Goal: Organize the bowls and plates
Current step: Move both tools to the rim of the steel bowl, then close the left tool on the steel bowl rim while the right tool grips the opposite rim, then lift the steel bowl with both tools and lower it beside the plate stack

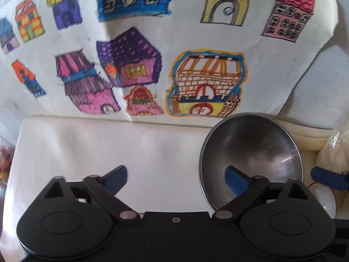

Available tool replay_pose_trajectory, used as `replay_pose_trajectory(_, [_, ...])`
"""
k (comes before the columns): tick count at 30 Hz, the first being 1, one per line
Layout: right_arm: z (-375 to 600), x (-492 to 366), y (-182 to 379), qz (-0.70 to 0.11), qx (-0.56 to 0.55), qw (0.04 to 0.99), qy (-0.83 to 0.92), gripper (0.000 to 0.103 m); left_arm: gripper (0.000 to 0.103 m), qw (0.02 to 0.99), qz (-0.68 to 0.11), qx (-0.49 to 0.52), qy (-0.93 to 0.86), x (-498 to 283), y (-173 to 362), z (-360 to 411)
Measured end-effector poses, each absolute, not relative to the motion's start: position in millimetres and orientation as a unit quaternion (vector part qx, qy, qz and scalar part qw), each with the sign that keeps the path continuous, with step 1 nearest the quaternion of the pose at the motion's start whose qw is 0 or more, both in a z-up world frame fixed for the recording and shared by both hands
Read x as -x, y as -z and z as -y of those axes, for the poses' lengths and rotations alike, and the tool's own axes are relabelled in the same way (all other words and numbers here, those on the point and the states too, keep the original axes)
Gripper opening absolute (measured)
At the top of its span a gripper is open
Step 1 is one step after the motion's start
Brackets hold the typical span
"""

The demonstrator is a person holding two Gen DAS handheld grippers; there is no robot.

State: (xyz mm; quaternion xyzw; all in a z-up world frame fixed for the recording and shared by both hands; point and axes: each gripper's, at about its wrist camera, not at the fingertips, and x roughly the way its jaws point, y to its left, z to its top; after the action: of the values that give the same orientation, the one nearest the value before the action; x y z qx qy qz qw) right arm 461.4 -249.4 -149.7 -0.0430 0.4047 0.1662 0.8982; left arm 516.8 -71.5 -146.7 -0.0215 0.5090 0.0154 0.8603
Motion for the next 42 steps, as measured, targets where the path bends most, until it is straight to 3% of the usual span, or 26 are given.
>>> replay_pose_trajectory(5, [249, -463, 154, -0.412, 0.032, 0.894, -0.17, 0.053, 0.065, 0.849, -0.518, 0.104, 0.001, -512, 148, 61])
replay_pose_trajectory(7, [252, -464, 154, -0.413, 0.019, 0.894, -0.17, 0.046, 0.044, 0.843, -0.524, 0.123, 0.004, -511, 151, 60])
replay_pose_trajectory(11, [256, -470, 158, -0.42, -0.004, 0.891, -0.171, 0.037, 0.023, 0.825, -0.543, 0.155, 0.019, -512, 162, 60])
replay_pose_trajectory(15, [261, -475, 163, -0.426, -0.03, 0.888, -0.173, 0.028, 0.019, 0.821, -0.543, 0.177, 0.021, -507, 166, 57])
replay_pose_trajectory(16, [261, -476, 163, -0.427, -0.032, 0.887, -0.174, 0.027, 0.015, 0.821, -0.542, 0.18, 0.024, -505, 167, 58])
replay_pose_trajectory(21, [257, -475, 163, -0.428, -0.026, 0.886, -0.175, 0.023, 0.015, 0.827, -0.536, 0.169, 0.023, -491, 160, 61])
replay_pose_trajectory(32, [252, -430, 126, -0.392, -0.033, 0.898, -0.198, 0.021, 0.015, 0.849, -0.496, 0.179, 0.019, -424, 112, 50])
replay_pose_trajectory(42, [263, -337, 95, -0.37, -0.038, 0.91, -0.183, 0.021, 0.015, 0.855, -0.488, 0.166, 0.049, -340, 81, 70])
